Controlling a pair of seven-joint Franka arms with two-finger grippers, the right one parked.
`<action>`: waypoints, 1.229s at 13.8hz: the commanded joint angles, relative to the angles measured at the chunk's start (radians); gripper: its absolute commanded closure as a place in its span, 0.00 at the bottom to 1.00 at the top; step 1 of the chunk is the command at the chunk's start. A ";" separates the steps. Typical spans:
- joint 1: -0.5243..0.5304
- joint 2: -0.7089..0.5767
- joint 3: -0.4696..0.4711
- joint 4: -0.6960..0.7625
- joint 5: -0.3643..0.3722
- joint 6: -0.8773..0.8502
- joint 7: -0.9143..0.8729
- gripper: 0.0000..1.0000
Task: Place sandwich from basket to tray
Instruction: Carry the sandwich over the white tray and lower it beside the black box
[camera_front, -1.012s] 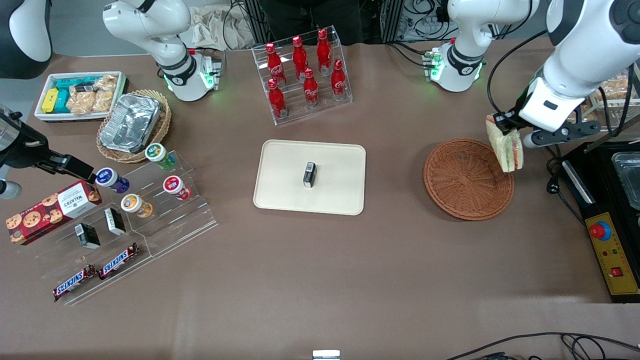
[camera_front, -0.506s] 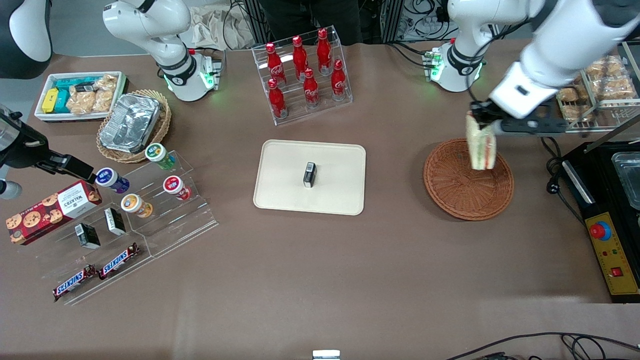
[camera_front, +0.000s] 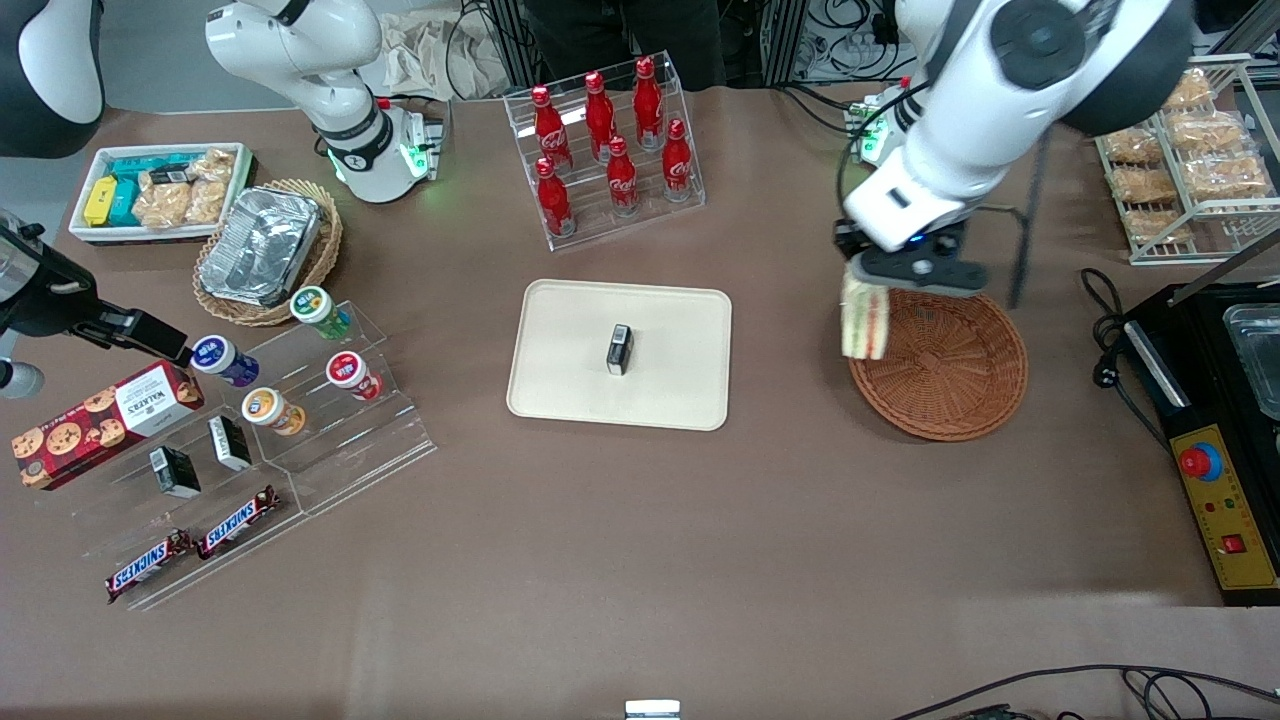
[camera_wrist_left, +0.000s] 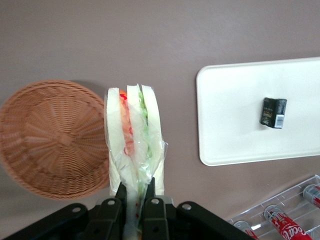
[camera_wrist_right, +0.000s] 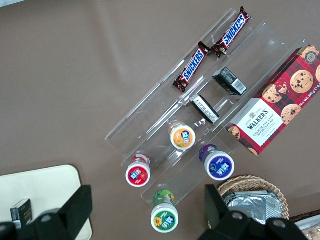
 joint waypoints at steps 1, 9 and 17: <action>-0.068 0.080 0.012 0.014 -0.009 0.060 -0.049 1.00; -0.221 0.258 0.014 -0.061 0.007 0.405 -0.256 1.00; -0.313 0.394 0.025 -0.157 0.023 0.707 -0.260 1.00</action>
